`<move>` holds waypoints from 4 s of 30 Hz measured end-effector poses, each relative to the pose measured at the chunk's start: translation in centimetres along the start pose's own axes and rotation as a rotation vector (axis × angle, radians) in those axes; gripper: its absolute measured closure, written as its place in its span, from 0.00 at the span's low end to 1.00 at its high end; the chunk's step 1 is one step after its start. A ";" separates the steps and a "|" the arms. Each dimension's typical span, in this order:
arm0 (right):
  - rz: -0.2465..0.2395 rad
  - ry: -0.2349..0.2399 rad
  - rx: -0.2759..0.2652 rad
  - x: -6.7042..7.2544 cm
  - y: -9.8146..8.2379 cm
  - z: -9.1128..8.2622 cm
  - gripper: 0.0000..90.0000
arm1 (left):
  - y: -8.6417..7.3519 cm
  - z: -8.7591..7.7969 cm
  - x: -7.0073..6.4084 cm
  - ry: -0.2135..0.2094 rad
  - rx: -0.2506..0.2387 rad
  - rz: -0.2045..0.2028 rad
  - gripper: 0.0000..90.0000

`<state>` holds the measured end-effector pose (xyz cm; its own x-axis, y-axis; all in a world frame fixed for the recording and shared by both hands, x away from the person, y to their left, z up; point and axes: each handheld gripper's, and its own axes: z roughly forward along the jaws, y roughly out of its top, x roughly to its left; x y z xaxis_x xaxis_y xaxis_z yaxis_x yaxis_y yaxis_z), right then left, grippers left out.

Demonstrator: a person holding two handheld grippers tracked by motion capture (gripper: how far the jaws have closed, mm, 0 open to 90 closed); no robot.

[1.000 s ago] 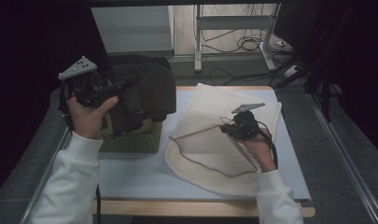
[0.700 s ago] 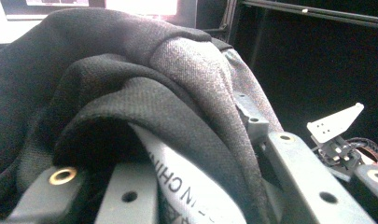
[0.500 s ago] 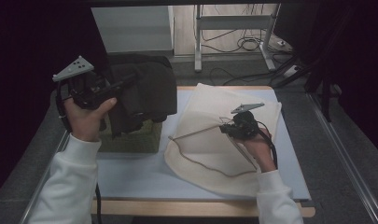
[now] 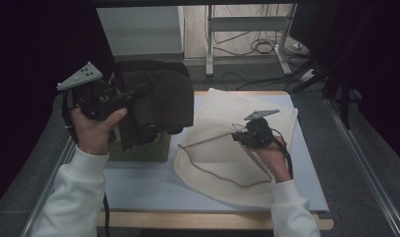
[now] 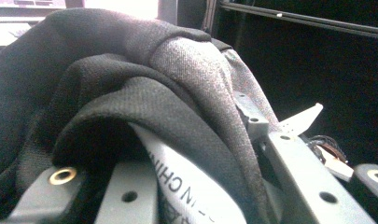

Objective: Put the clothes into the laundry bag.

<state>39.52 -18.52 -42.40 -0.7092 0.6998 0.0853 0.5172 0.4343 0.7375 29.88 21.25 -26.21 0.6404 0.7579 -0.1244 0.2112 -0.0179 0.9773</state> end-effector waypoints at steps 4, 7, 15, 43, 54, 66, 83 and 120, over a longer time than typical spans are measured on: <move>0.003 -0.001 -0.002 0.0 0.0 0.0 0.95 | -0.3 0.0 -0.3 -0.015 -0.004 0.001 0.75; 0.002 0.002 0.000 -0.1 -0.1 0.1 0.95 | -0.4 0.0 -0.5 -0.029 -0.005 -0.002 0.75; 0.005 0.002 0.000 -0.1 -0.1 0.0 0.95 | -0.6 -0.2 -1.0 -0.049 -0.010 0.001 0.75; 0.001 0.001 0.001 0.0 -0.1 0.7 0.95 | -1.4 -0.2 -4.1 -0.159 -0.019 0.022 0.75; -0.006 -0.006 0.005 0.1 0.0 1.0 0.95 | -1.6 0.2 -5.4 -0.196 -0.009 0.039 0.75; -0.007 -0.006 0.004 0.0 0.0 1.0 0.95 | -2.3 1.0 -6.7 -0.244 0.014 0.042 0.75; 0.003 -0.005 0.000 -0.4 -0.2 1.0 0.95 | -2.8 2.3 -8.7 -0.324 0.038 0.040 0.75; 0.010 -0.004 -0.006 -0.6 -0.2 0.7 0.95 | -7.2 5.5 -9.9 -0.380 0.143 -0.002 0.75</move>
<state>40.18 -18.64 -43.06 -0.7020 0.7064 0.0906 0.5216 0.4234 0.7407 26.08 10.32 -32.91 0.8615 0.4638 -0.2067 0.2959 -0.1279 0.9466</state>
